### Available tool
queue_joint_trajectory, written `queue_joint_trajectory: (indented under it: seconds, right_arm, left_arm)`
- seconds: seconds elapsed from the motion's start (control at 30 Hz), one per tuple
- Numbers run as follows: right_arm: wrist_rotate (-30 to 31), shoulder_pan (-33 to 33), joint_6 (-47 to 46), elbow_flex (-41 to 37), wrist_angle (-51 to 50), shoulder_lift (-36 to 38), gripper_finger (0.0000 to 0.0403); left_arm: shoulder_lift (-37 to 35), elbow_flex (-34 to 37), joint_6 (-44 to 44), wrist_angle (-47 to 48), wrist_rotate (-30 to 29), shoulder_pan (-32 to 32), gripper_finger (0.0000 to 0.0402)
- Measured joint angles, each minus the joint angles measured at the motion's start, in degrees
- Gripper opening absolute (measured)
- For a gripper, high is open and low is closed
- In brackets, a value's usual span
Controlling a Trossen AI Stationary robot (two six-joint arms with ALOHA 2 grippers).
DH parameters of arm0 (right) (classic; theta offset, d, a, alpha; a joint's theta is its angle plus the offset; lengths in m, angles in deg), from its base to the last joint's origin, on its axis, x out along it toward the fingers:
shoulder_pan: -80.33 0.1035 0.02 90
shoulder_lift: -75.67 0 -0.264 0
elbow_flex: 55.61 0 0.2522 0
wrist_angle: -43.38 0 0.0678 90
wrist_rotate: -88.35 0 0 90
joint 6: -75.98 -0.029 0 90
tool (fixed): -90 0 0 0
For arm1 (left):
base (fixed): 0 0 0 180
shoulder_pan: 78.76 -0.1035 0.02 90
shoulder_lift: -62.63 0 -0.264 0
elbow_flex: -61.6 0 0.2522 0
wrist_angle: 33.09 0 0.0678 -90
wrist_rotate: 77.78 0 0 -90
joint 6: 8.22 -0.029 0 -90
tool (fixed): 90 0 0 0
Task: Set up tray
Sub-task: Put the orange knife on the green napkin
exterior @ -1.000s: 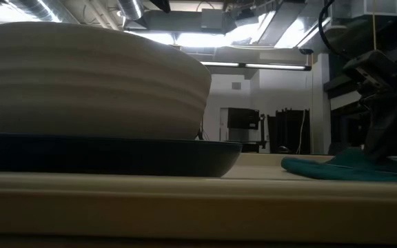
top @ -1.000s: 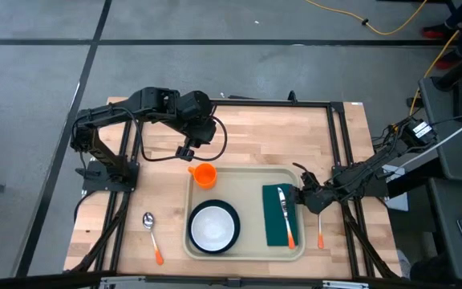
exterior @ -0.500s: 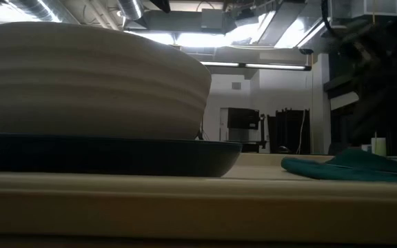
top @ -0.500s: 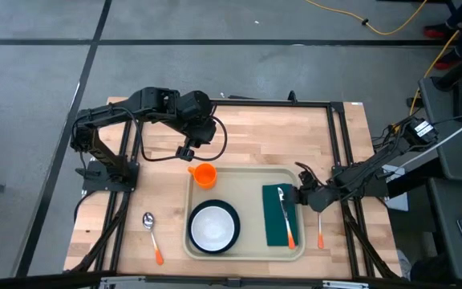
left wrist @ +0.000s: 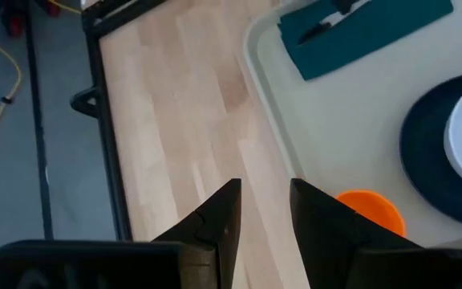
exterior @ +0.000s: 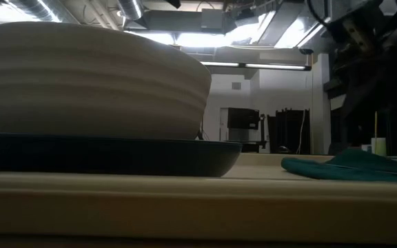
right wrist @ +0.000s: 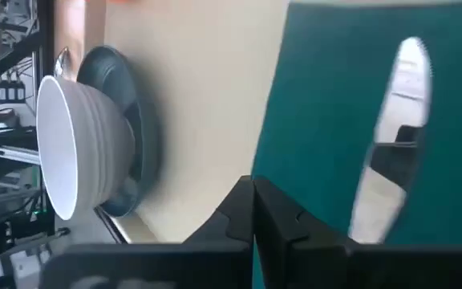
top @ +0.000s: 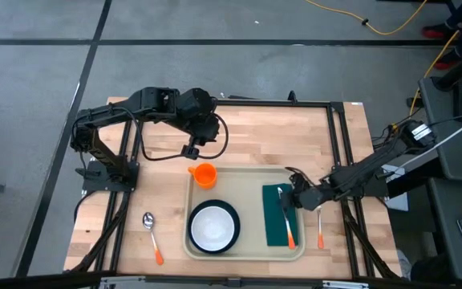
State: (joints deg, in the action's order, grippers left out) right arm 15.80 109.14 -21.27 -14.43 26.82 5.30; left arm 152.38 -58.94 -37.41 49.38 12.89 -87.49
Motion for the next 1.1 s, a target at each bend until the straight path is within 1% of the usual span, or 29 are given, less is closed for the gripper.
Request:
queue_joint_trajectory:
  seconds: [0.17,0.27,0.47,0.57,1.1]
  right_arm:
    - [-3.21,-0.97,-0.22,0.02,4.12,-5.78,0.0003]
    - [-4.14,-0.91,-1.55,-0.04,5.72,-7.91,0.0002]
    - [-4.20,-0.95,-2.96,-0.02,4.73,-8.26,0.0002]
    - [-5.43,-0.95,-3.12,-0.02,3.79,-8.26,0.0001]
    - [-8.08,-0.95,-3.64,-0.02,-1.97,-8.26,0.0000]
  left_arm:
    - [0.00,0.01,-0.02,0.02,-3.47,0.00,0.0102]
    - [0.00,0.00,-0.02,0.02,-4.20,0.00,0.0102]
    - [0.00,0.00,-0.02,0.04,-4.24,0.00,0.0102]
    - [0.00,0.00,-0.02,0.04,-4.33,0.00,0.0102]
    - [0.00,0.00,0.00,0.06,-4.33,0.00,0.0102]
